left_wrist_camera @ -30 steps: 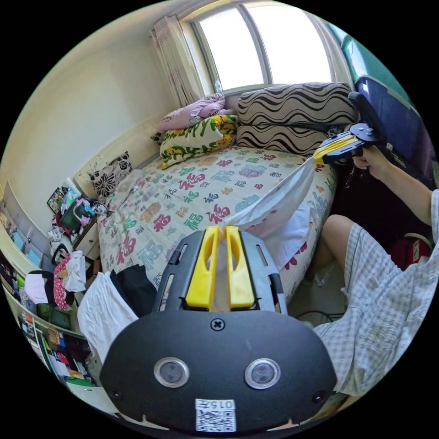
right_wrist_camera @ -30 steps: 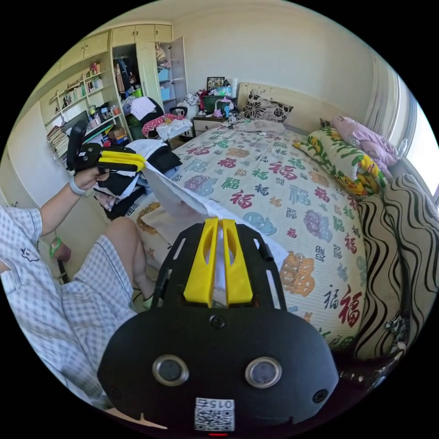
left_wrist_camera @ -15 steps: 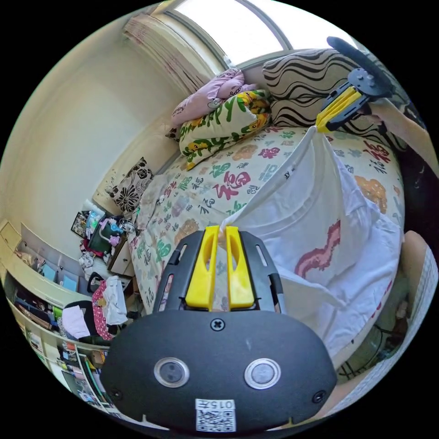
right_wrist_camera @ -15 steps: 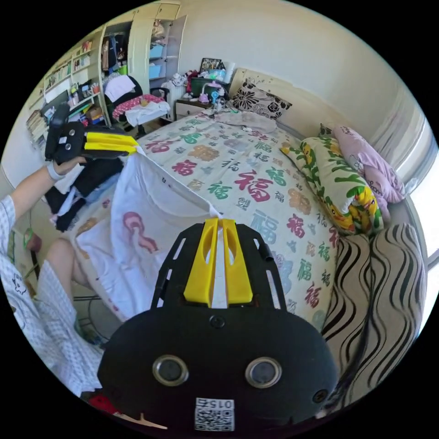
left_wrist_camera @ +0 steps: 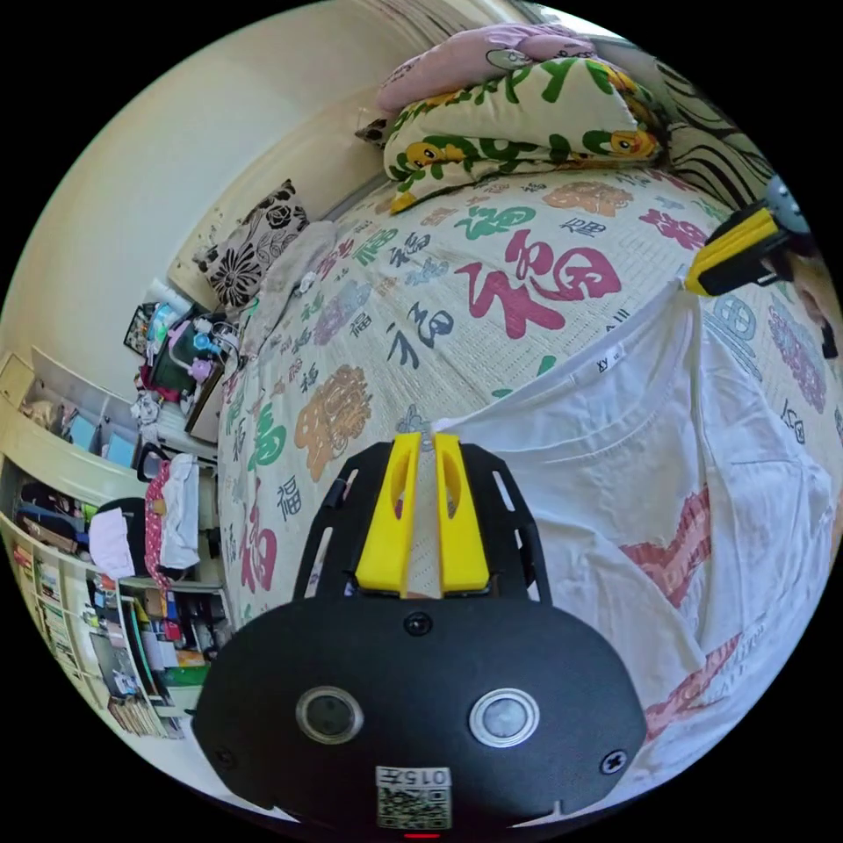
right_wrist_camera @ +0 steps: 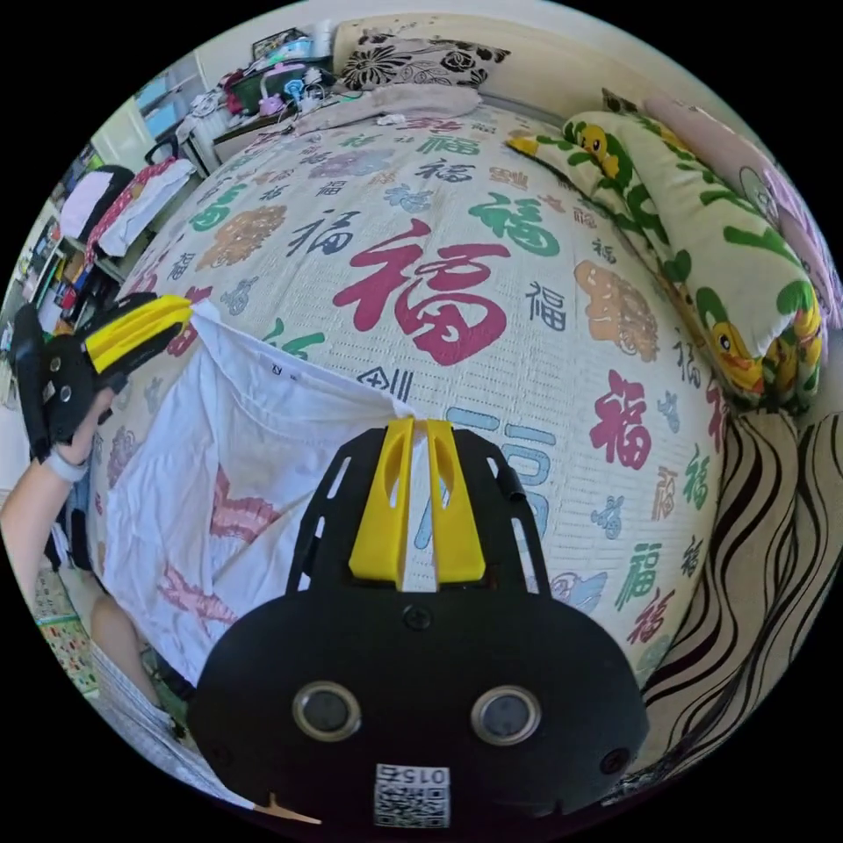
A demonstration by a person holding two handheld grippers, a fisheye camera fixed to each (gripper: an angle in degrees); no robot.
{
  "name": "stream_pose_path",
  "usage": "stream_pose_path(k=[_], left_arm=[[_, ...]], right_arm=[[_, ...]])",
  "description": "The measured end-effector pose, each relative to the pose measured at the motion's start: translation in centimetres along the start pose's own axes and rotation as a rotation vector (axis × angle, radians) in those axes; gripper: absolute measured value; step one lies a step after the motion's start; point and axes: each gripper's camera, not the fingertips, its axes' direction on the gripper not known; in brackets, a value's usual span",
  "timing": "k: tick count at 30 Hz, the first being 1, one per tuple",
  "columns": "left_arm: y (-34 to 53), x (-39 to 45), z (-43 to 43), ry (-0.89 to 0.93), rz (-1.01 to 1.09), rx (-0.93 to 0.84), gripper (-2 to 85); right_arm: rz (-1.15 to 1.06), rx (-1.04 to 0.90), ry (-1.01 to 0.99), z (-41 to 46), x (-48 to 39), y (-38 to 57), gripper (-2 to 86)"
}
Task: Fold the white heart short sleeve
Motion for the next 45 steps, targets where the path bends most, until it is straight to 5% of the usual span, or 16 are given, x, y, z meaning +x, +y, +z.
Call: stream_pose_path(k=[4,8,11,16,24,31,36,45], left_arm=[[0.1,-2.2,-1.6,0.204,-0.058,0.022,5.6],[2.1,-0.3,-2.6,0.648,0.0,-0.141,6.4],[2.2,2.2,-1.5,0.769,-0.027,-0.238,6.9],[-0.5,5.1,3.2,0.772,-0.062,-0.43,7.7],[-5.3,3.8,5.5,0.748,-0.114,-0.556,4.1],[-7.0,3.8,6.5,0.715,-0.243,-0.616,8.5],[-7.4,3.0,7.1,0.671,-0.271,-0.593,4.2],[-14.4,-3.4,2.9,0.961,-0.375,-0.327,0.0]], right_arm=[[-0.066,0.056,-0.073,-4.9,1.4,3.5,1.6],[-0.232,-0.059,-0.276,-8.2,-0.1,12.5,4.0],[-0.281,-0.132,-0.235,-8.0,-2.0,17.8,5.6],[-0.306,-0.25,-0.143,-5.5,-1.4,19.2,6.1],[-0.179,-0.186,-0.465,-9.5,7.6,17.0,1.0],[-0.108,-0.159,-0.543,-12.0,13.0,15.7,0.3],[-0.165,-0.161,-0.515,-13.7,13.7,15.1,0.2],[0.097,-0.024,-0.664,-18.5,22.9,13.7,0.2]])
